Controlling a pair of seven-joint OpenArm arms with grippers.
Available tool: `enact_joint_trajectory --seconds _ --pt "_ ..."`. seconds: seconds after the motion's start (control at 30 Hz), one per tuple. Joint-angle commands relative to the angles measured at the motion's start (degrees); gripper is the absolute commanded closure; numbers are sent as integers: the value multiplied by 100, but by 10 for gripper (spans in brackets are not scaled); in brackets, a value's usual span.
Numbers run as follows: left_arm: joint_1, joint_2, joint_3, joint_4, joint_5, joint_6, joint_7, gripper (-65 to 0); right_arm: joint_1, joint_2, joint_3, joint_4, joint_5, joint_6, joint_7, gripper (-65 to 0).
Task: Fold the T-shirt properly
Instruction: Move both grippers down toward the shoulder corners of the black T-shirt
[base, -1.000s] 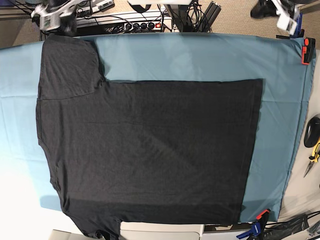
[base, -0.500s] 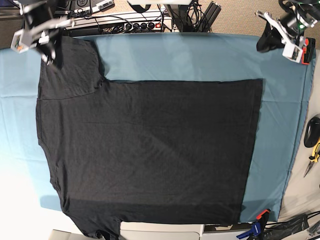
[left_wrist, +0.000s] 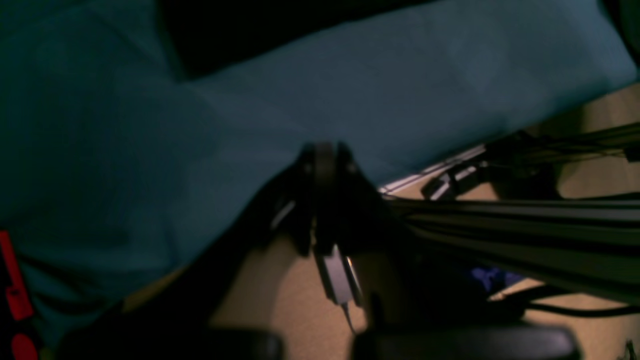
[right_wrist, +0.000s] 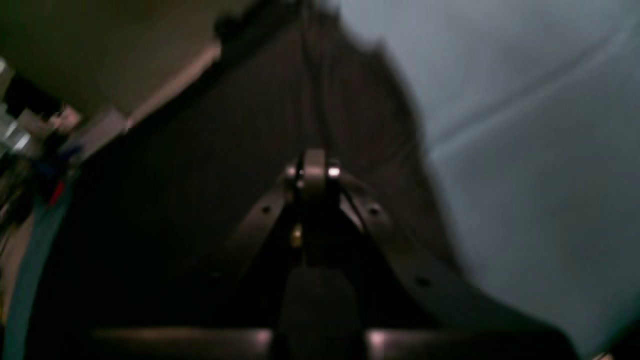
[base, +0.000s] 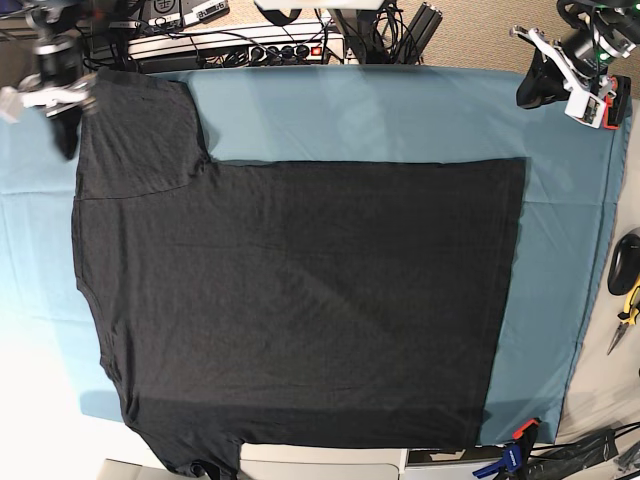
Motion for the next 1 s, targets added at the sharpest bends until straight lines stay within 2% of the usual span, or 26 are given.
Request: enact_joint_trajectory --seconds 0.0,0.07,0.17,0.3,0.4,0.5,0.6,0.63,0.73,0.83,0.93,0.97 --pt "50 -61 -48 76 -81 -22 -133 -16 74 188 254 98 50 -136 162 0" --pt "50 -63 -39 76 -83 -22 -166 -16 286 411 636 94 -105 -422 170 0" --pt "44 -63 -39 76 -83 -22 -278 -16 612 857 999 -101 -247 -483 184 0" --pt "-37 -61 -39 76 -81 -37 -262 -16 1154 1362 911 -946 -404 -623 170 0" --pt "-98 -61 -39 76 -81 -170 -269 -16 1480 1517 682 -1873 -94 -634 -72 0" --pt "-109 -61 -39 76 -55 -195 -284 -16 1510 1504 435 -2474 640 -431 -553 0" --pt "-109 -46 -39 76 92 -192 -284 -16 1335 1403 354 -2470 1270 -46 -1021 0" --pt "-109 -44 -39 76 162 -192 -330 -16 1250 1357 354 -2380 1403 -35 -1097 0" --pt "-114 -46 -39 76 245 -190 -404 -16 909 1239 354 -1978 1438 15 -1121 0" --pt "-164 -44 -39 76 243 -190 -413 -16 616 1141 356 -1532 1038 435 -1097 0" --pt "-258 -44 -39 76 245 -192 -413 -16 455 979 354 -1176 813 466 -1064 -5" --pt "-289 -44 -39 76 245 -192 -398 -16 428 918 354 -1110 813 466 -1047 -66"
